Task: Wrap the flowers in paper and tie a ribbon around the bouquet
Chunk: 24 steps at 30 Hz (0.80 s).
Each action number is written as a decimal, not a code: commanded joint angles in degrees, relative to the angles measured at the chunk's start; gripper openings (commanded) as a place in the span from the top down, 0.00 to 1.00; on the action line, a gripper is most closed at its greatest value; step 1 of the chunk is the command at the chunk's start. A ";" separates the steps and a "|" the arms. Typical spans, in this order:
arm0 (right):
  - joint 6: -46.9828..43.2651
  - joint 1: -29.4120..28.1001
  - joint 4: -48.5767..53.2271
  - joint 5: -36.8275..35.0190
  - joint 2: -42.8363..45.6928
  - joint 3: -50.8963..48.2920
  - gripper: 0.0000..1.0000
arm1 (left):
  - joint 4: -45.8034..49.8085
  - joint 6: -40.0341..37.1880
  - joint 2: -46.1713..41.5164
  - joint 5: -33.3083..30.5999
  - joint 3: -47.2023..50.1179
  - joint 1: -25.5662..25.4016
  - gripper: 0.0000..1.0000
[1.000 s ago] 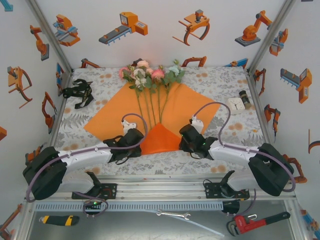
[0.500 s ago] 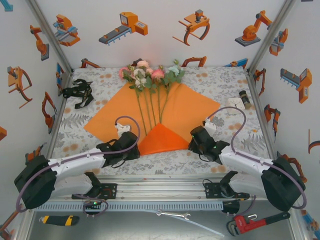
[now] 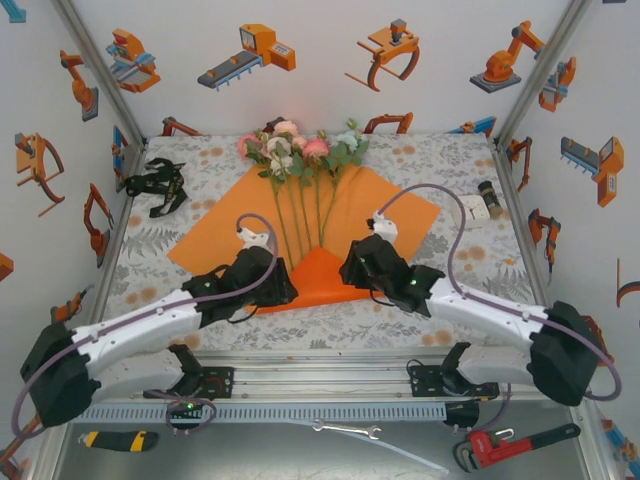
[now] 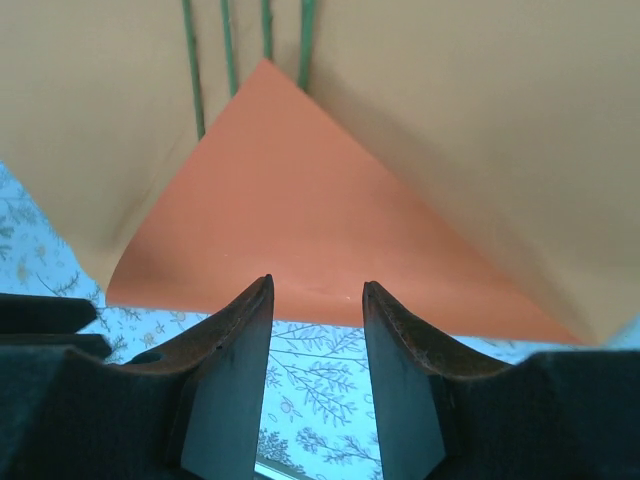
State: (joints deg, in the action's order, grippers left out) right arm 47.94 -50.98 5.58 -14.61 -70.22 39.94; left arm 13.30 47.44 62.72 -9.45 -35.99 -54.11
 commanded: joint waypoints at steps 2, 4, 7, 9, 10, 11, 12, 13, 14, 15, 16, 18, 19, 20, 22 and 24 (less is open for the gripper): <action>-1.40 -0.35 -6.88 4.66 -7.98 2.48 0.59 | -5.56 -2.55 8.95 2.04 -2.83 -0.88 0.58; -2.18 -0.32 -7.50 5.03 -11.50 3.22 0.59 | -7.17 -3.23 12.54 1.61 -3.40 -0.65 0.58; -3.83 -0.37 -8.50 4.66 -15.83 3.82 0.58 | -9.17 -3.96 17.59 0.51 -4.32 -0.06 0.59; -4.88 -0.35 -9.01 3.28 -17.87 3.85 0.58 | -10.80 -4.30 20.58 -0.36 -4.43 0.41 0.60; -5.51 -0.28 -9.23 2.26 -18.69 3.83 0.58 | -11.64 -4.31 22.11 -0.58 -4.57 0.70 0.60; -5.81 -0.22 -9.03 1.23 -19.50 3.83 0.58 | -12.47 -4.46 23.70 -1.02 -4.60 0.92 0.60; -6.05 -0.13 -8.86 0.60 -19.94 3.83 0.58 | -12.63 -4.52 24.91 -1.11 -4.91 1.17 0.60; -6.27 -0.08 -8.67 -0.19 -20.33 3.74 0.58 | -12.74 -4.80 26.15 -1.38 -5.29 1.28 0.61; -6.37 -0.08 -8.63 -0.85 -20.56 3.57 0.58 | -13.11 -5.06 27.02 -1.65 -5.64 1.28 0.61; -6.52 0.01 -8.49 -1.16 -20.80 3.33 0.58 | -13.34 -5.08 27.57 -1.78 -5.75 1.37 0.61; -6.63 0.14 -8.44 -1.09 -20.92 3.18 0.58 | -13.49 -5.03 27.92 -1.80 -5.85 1.46 0.61; -6.96 0.33 -8.01 -0.77 -20.78 3.04 0.58 | -13.42 -5.14 27.54 -1.47 -6.29 1.55 0.60; -7.06 0.39 -7.60 -0.75 -20.50 3.16 0.58 | -13.14 -5.24 27.01 -1.60 -6.50 1.55 0.58; -7.24 0.44 -7.04 -0.68 -19.93 3.45 0.58 | -12.32 -5.33 26.03 -1.77 -6.84 1.68 0.57; -7.79 0.48 -6.02 -1.07 -18.33 4.10 0.58 | -9.78 -5.96 22.94 -3.10 -7.66 2.05 0.54; -9.08 0.44 -5.39 -1.25 -16.22 5.03 0.58 | -5.98 -6.10 18.68 -5.58 -8.20 2.93 0.53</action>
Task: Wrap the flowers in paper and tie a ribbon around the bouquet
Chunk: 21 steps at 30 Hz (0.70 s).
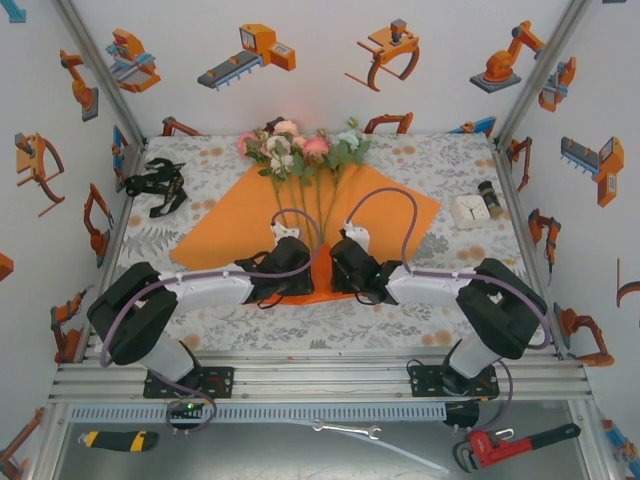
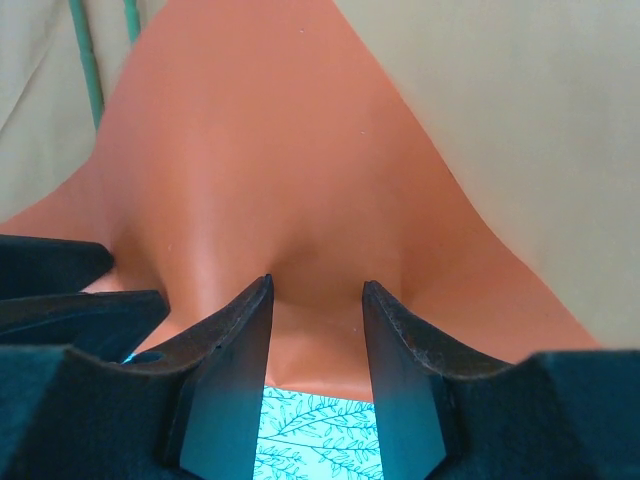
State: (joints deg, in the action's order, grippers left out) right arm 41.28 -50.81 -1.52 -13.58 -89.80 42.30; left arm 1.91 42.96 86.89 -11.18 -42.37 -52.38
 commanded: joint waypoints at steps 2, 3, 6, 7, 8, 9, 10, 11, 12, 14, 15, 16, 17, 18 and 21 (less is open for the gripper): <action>-4.35 0.18 1.52 -1.05 4.71 3.59 0.58 | 9.94 -0.55 -9.65 -6.23 -2.34 2.72 0.53; -5.23 -0.02 1.01 -0.34 5.06 4.02 0.58 | 12.34 -0.11 -11.76 -7.18 -2.45 3.87 0.53; -10.26 -1.13 -2.06 -0.19 3.18 4.69 0.57 | 18.62 2.80 -17.34 -8.10 -1.79 9.81 0.54; -11.92 -1.22 -1.88 -0.08 2.05 5.66 0.57 | 20.09 3.44 -18.63 -7.78 -1.21 12.53 0.54; -14.01 -1.35 -1.60 -0.03 0.47 6.92 0.56 | 21.75 4.28 -19.90 -7.27 -0.54 15.99 0.54; -15.73 -1.40 -1.16 0.01 -0.95 8.19 0.56 | 23.56 5.13 -20.64 -6.68 -0.14 19.25 0.55; -17.13 -1.49 -0.51 -0.12 -2.54 9.65 0.55 | 25.28 6.01 -21.16 -5.48 0.23 23.55 0.57; -18.20 -1.49 -0.24 -0.26 -3.97 10.67 0.55 | 25.99 6.30 -21.53 -4.41 0.95 27.60 0.57; -18.80 -1.49 -0.60 -0.46 -5.00 11.20 0.55 | 26.47 6.60 -21.58 -3.63 1.66 30.82 0.58; -19.92 -1.49 -1.19 -1.77 -6.98 12.08 0.54 | 26.81 7.61 -21.68 -1.12 3.07 38.40 0.57; -20.42 -1.48 -1.37 -2.46 -7.81 12.51 0.55 | 26.60 7.86 -21.68 -0.72 3.73 41.19 0.57; -20.89 -1.49 -1.47 -3.59 -8.69 12.92 0.54 | 26.29 8.37 -21.72 -0.61 4.42 43.96 0.57; -21.50 -1.44 -1.43 -4.67 -9.43 13.28 0.55 | 25.69 8.87 -21.40 -0.40 5.17 46.25 0.55; -21.95 -1.50 -1.26 -5.39 -10.08 13.69 0.55 | 25.24 9.23 -21.01 0.02 5.52 48.21 0.53; -22.95 -1.47 -0.85 -7.27 -11.74 14.44 0.55 | 24.92 9.36 -18.72 -0.50 5.25 51.61 0.47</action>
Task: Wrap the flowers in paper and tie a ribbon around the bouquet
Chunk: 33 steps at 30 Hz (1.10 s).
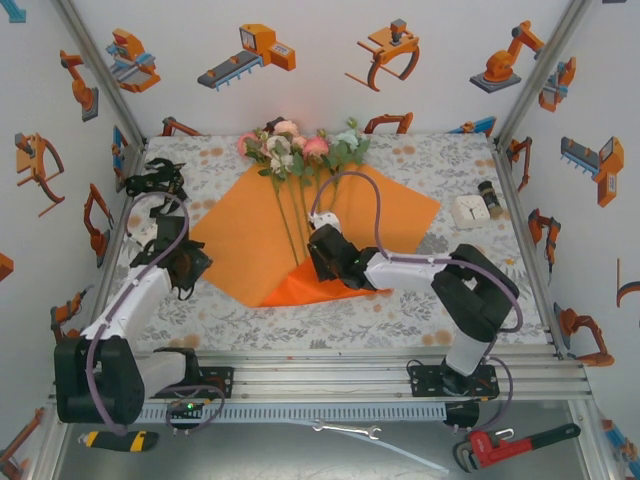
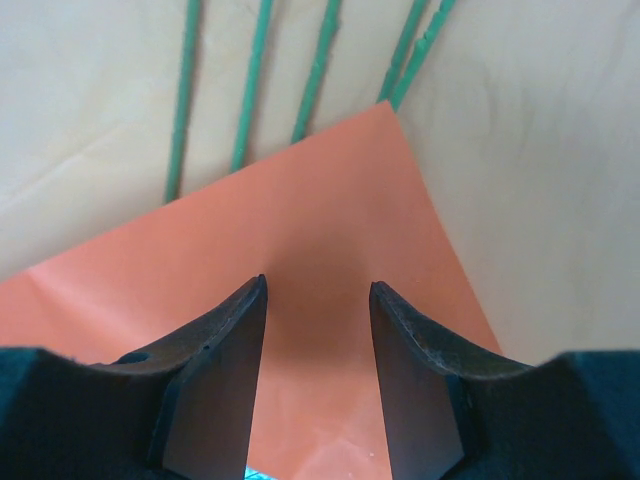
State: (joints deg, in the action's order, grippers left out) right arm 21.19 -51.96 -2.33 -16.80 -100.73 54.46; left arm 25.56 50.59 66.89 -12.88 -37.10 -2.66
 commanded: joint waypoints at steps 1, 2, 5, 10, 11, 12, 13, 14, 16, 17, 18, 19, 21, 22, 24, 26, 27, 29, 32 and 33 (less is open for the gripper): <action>-3.05 -0.33 0.17 -4.27 -1.17 2.35 0.55 | 1.25 1.62 2.30 0.45 -0.31 2.42 0.46; -3.15 -0.33 0.36 -4.54 -1.58 2.47 0.55 | 1.18 1.45 3.28 -0.46 -0.65 2.77 0.45; -3.30 -0.33 0.32 -4.28 -1.78 2.18 0.55 | -1.81 0.41 6.66 -1.36 -0.89 3.67 0.43; -3.21 -0.33 0.16 -2.72 -1.72 1.79 0.55 | -8.05 -1.67 13.40 0.84 -1.84 3.97 0.41; -3.19 -0.33 0.30 -2.71 -1.72 1.74 0.55 | -9.45 -1.87 14.12 1.76 -1.80 3.98 0.41; -3.18 -0.29 0.36 -2.56 -1.69 1.69 0.55 | -11.48 -2.19 14.78 3.22 -1.46 3.97 0.41; -3.22 -0.33 0.38 -2.46 -1.67 1.66 0.55 | -13.43 -2.36 15.24 5.18 -1.15 3.97 0.42; -3.18 -0.33 0.54 -2.45 -1.66 1.66 0.55 | -15.37 -2.55 15.48 7.47 -0.82 3.97 0.44; -3.07 -0.33 1.12 -2.60 -1.55 1.72 0.55 | -19.51 -2.52 15.05 13.33 -0.18 3.97 0.48; -2.86 -0.31 1.31 -2.71 -1.38 1.74 0.55 | -21.59 -2.31 14.48 16.09 0.09 3.98 0.50; -2.81 -0.33 1.43 -2.71 -1.27 1.71 0.55 | -22.83 -1.92 13.86 18.21 0.03 3.97 0.52; -2.65 -0.32 1.60 -2.81 -0.98 1.63 0.55 | -23.71 -1.50 12.84 20.03 0.03 3.97 0.54; -2.42 -0.33 1.71 -2.98 -0.58 1.38 0.55 | -24.21 -0.71 10.38 21.87 -0.16 3.91 0.56; -2.39 -0.33 1.76 -3.13 -0.38 1.32 0.55 | -24.40 -0.45 8.93 22.38 -0.26 3.84 0.57; -2.13 -0.33 1.77 -3.31 -0.27 1.25 0.56 | -24.34 0.07 6.44 22.82 -0.35 3.63 0.57; -1.92 -0.33 1.79 -3.31 -0.35 1.33 0.55 | -24.46 0.90 4.22 23.44 -0.29 2.87 0.57; -1.74 -0.33 1.79 -3.27 -0.48 1.30 0.56 | -24.78 1.19 3.58 23.42 -0.10 2.31 0.57; -1.38 -0.33 1.79 -3.09 -0.69 1.58 0.55 | -25.13 1.15 3.07 21.71 0.35 0.32 0.56; -0.90 -0.32 1.71 -2.56 -1.04 2.08 0.56 | -22.39 -0.81 4.88 17.26 0.37 -1.76 0.47; -0.74 -0.33 1.86 -2.38 -0.92 2.16 0.56 | -21.30 -1.65 5.57 15.89 0.36 -1.95 0.46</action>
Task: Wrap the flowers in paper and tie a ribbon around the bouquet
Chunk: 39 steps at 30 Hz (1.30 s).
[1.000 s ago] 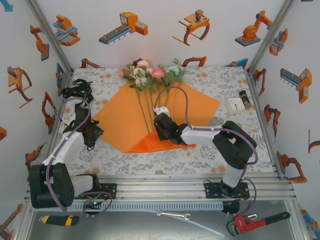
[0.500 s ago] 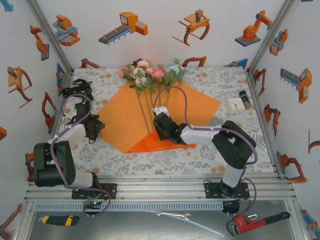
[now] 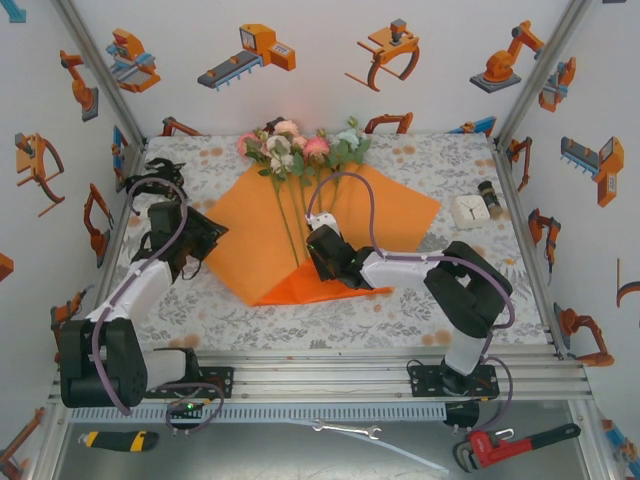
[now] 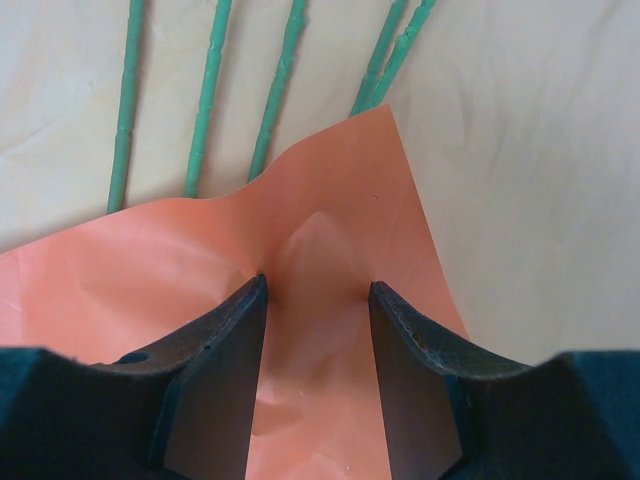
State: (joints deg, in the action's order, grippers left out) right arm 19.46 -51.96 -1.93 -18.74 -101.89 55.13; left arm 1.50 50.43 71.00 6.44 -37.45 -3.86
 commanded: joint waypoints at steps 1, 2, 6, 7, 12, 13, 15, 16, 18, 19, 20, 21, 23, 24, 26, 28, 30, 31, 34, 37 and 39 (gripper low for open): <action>1.09 -0.33 1.58 -0.26 0.27 1.54 0.56 | 4.33 -2.55 1.94 -5.10 0.59 -0.86 0.44; 1.13 -0.31 1.66 -0.24 0.45 1.46 0.56 | 5.54 -3.58 2.28 -6.52 0.63 -0.89 0.44; 1.14 -0.33 1.93 -0.33 0.94 1.20 0.56 | 12.29 -7.60 2.52 -15.90 -0.77 -1.04 0.41; 1.02 -0.29 2.15 -0.46 0.99 1.21 0.56 | 13.76 -8.27 2.01 -18.94 -0.78 -1.06 0.39; 1.37 -0.33 2.00 -0.42 1.04 1.20 0.56 | 15.53 -9.31 2.36 -24.84 -0.64 0.81 0.36; 1.38 -0.33 1.94 -0.33 1.03 1.16 0.56 | 15.46 -9.60 3.58 -23.53 -1.15 1.59 0.35; 1.38 -0.32 2.02 -0.33 0.98 1.29 0.56 | 15.11 -9.90 6.38 -21.09 -2.21 2.84 0.35; 1.39 -0.33 2.10 -0.33 0.97 1.24 0.56 | 14.19 -10.08 7.68 -19.52 -2.45 3.14 0.34; 1.38 -0.32 2.12 -0.42 1.04 1.20 0.56 | 11.99 -9.80 9.92 -16.87 -2.46 3.28 0.33; 1.42 -0.33 2.20 -0.46 1.14 1.18 0.56 | 10.88 -9.28 11.04 -15.57 -2.46 3.34 0.32; 1.42 -0.33 2.20 -0.51 1.19 1.16 0.56 | 10.09 -8.86 12.00 -14.56 -2.53 3.33 0.32; 1.38 -0.33 2.20 -0.51 1.25 1.05 0.56 | 9.04 -8.38 13.01 -13.14 -2.54 3.33 0.32; 1.39 -0.33 2.33 -0.59 1.31 1.05 0.56 | 7.34 -7.35 14.38 -10.46 -2.57 3.33 0.31; 1.41 -0.33 2.44 -0.75 1.34 1.07 0.56 | 5.55 -6.80 14.84 -8.29 -2.22 3.33 0.32; 1.40 -0.33 2.45 -0.68 1.56 0.92 0.56 | 1.63 -5.37 14.89 -4.16 -1.49 3.25 0.35; 1.50 -0.33 2.45 -0.70 1.66 0.85 0.56 | -1.30 -3.73 14.37 -0.34 -1.15 3.03 0.38; 1.54 -0.33 2.46 -0.77 1.62 0.84 0.56 | -2.67 -2.21 13.28 1.46 -1.38 2.59 0.38; 1.65 -0.33 2.44 -0.90 1.65 0.83 0.56 | -3.05 -1.32 12.68 2.08 -1.33 2.46 0.38; 1.81 -0.33 2.44 -0.95 1.70 0.58 0.56 | -4.37 1.26 10.71 3.70 -0.41 2.02 0.38; 2.12 -0.28 2.46 -0.89 1.70 0.57 0.56 | -4.00 3.26 7.57 3.57 1.06 0.68 0.39; 2.21 -0.33 2.52 -0.85 1.74 0.54 0.56 | -1.86 3.85 4.74 1.53 2.03 -0.99 0.39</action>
State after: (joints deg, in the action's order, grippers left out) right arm 20.53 -51.96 -0.67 -18.76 -101.56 55.13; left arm -1.19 51.07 79.90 7.55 -36.82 -3.05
